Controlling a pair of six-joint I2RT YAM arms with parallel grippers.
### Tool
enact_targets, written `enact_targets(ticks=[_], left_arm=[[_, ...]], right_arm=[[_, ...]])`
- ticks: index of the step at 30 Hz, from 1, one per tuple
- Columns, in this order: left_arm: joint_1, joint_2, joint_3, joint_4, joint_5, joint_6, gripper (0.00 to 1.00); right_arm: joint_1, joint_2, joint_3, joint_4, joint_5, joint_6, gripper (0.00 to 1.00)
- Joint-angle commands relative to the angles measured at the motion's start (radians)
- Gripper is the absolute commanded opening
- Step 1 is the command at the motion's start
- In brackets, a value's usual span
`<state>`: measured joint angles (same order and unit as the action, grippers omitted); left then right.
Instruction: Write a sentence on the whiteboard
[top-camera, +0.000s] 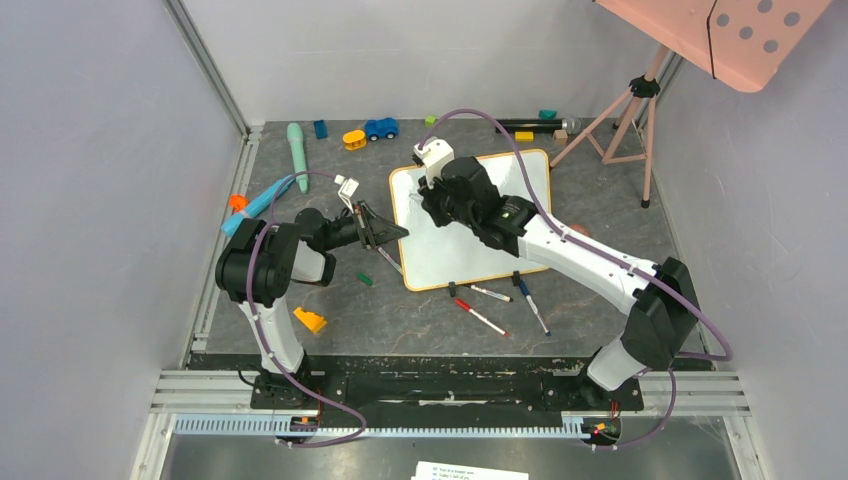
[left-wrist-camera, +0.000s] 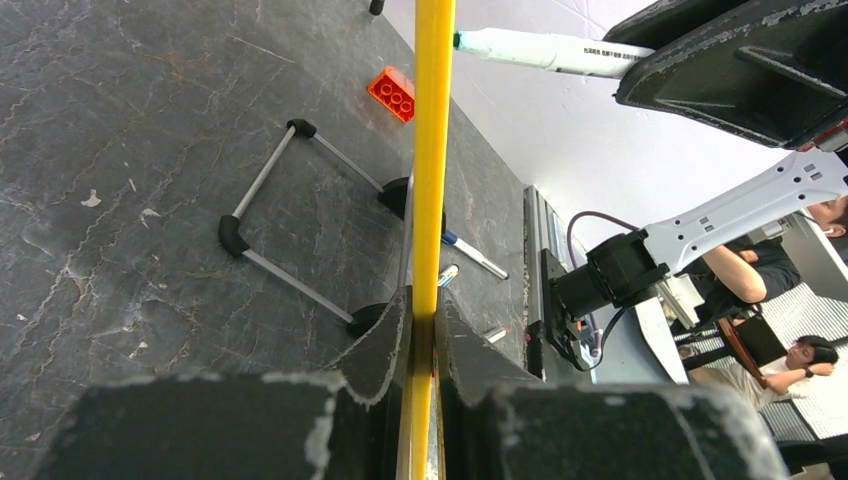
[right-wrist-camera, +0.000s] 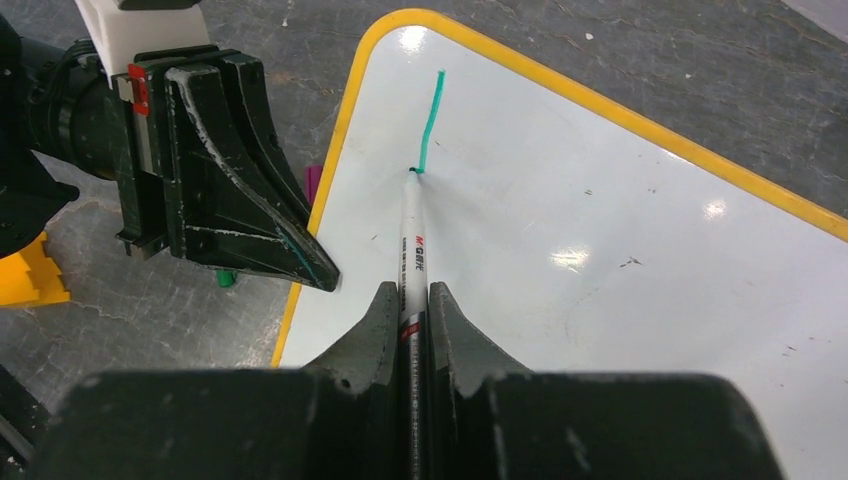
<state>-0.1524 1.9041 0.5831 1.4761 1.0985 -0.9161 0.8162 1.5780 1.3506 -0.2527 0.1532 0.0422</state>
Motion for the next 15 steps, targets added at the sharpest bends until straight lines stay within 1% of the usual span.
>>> enact_targets(ticks=[1,15], left_arm=[[0.004,-0.045,0.007,0.081,0.023,0.024,0.02],[0.003,-0.046,0.005,0.081,0.02,0.023,0.02]], right_arm=[[-0.002,-0.037,0.051,0.024,-0.043,0.008,0.0],[-0.003,-0.027,0.131,0.021,0.0,-0.007,0.0]])
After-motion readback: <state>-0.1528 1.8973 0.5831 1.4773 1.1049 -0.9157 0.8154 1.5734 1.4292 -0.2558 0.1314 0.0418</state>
